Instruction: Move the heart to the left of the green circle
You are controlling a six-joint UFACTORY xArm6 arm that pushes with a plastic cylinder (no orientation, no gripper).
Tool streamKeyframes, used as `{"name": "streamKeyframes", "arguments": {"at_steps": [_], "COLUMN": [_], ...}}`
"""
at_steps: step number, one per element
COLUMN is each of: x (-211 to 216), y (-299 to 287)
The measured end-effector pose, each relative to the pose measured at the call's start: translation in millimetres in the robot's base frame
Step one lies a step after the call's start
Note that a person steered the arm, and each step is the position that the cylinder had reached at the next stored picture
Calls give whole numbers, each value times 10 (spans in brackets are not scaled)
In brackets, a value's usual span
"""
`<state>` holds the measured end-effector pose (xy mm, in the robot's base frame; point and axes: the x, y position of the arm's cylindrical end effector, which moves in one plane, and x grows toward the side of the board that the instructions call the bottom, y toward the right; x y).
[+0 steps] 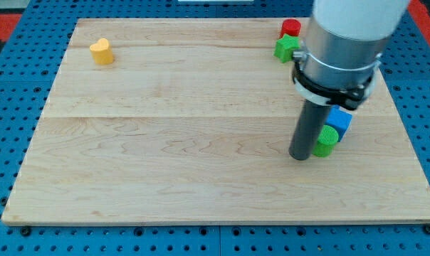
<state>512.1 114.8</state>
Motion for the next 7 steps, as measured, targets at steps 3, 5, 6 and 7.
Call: {"name": "streamKeyframes", "arguments": {"at_steps": [3, 5, 6, 7], "x": [-88, 136, -42, -604], "y": [416, 188, -476, -1293]}}
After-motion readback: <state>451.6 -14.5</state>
